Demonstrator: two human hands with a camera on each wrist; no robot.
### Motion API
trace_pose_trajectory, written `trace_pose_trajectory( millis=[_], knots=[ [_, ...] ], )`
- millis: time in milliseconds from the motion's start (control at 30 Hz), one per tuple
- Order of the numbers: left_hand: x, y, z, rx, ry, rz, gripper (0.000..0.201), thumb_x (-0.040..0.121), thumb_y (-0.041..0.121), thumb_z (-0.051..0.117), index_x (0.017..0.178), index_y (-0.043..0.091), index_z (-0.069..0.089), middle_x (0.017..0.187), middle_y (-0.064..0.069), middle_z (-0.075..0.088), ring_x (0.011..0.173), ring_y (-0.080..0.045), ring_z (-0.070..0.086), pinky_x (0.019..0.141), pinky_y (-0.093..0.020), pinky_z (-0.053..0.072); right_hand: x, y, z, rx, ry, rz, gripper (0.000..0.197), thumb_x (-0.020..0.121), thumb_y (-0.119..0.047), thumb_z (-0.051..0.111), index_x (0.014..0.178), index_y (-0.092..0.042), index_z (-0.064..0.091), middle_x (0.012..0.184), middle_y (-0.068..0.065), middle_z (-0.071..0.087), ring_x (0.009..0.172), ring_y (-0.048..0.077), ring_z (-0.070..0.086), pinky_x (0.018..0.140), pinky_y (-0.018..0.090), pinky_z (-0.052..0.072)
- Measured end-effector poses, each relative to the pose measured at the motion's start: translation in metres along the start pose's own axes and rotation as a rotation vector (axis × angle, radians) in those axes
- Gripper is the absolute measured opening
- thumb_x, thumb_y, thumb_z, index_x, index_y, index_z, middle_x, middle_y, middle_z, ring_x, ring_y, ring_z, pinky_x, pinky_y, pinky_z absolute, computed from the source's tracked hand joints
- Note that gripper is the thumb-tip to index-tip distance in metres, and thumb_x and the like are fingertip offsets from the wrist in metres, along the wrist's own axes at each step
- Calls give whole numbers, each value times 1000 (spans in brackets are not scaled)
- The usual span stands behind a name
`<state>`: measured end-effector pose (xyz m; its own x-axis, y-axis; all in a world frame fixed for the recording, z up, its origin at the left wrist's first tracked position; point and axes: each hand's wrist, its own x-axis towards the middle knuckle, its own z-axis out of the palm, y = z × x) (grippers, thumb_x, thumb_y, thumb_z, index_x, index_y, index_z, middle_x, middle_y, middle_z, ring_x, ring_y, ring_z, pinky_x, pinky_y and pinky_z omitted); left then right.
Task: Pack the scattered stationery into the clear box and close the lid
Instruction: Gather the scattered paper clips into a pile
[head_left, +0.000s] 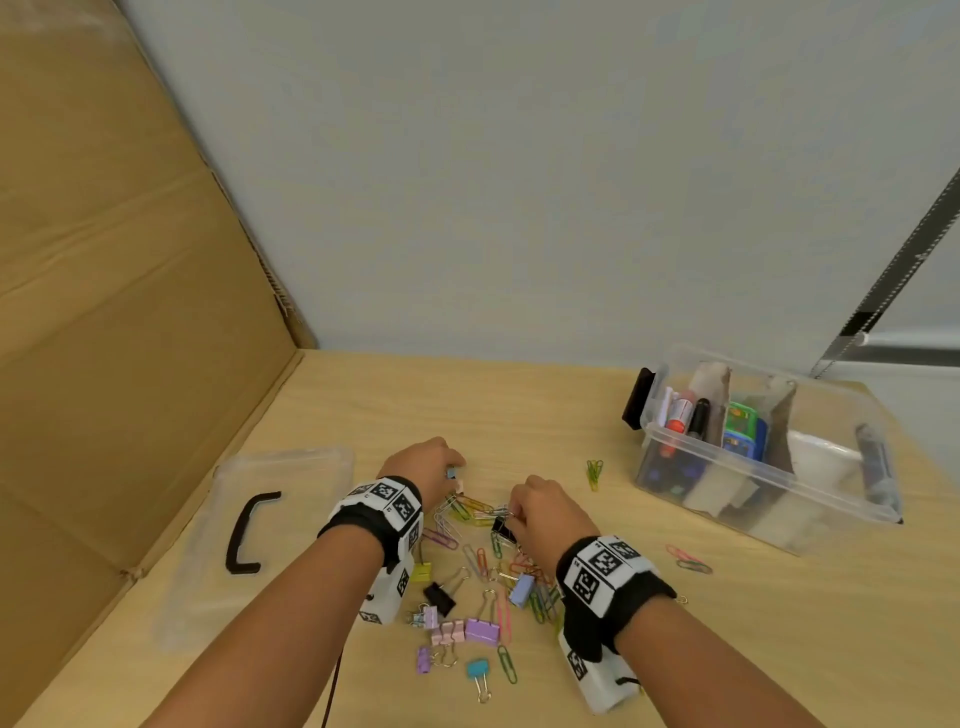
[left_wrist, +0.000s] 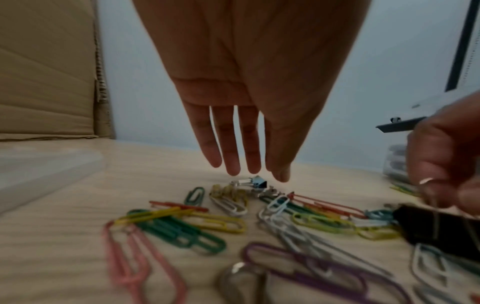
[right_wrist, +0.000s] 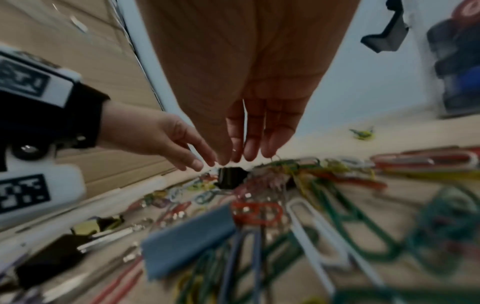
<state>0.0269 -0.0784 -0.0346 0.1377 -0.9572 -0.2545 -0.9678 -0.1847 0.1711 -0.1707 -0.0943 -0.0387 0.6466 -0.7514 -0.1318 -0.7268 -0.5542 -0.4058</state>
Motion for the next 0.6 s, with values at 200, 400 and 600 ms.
trace_pose_trajectory(
  millis=[200,400,600],
  knots=[
    [8,-8,14,-45,68,29,27,93,26,53,119,21,59,122,-3,48,102,-24,58,86,-35,50,-10,11,2,517,117,86,20,86,-17,63,69,-21,52,103,-2,51,96,12,52,85,21,43],
    [14,-12,21,-154,117,-3,18,89,16,57,106,20,64,114,-6,52,96,-26,59,85,-34,50,-24,23,-14,1384,206,340,26,89,0,55,70,-11,42,98,19,70,97,28,67,88,47,52],
    [15,-16,17,-218,104,-21,11,85,20,63,96,22,64,109,-5,54,95,-23,58,84,-33,50,-31,30,-18,1075,139,435,17,91,2,47,84,-11,38,71,15,58,59,23,64,65,40,58]
  ],
)
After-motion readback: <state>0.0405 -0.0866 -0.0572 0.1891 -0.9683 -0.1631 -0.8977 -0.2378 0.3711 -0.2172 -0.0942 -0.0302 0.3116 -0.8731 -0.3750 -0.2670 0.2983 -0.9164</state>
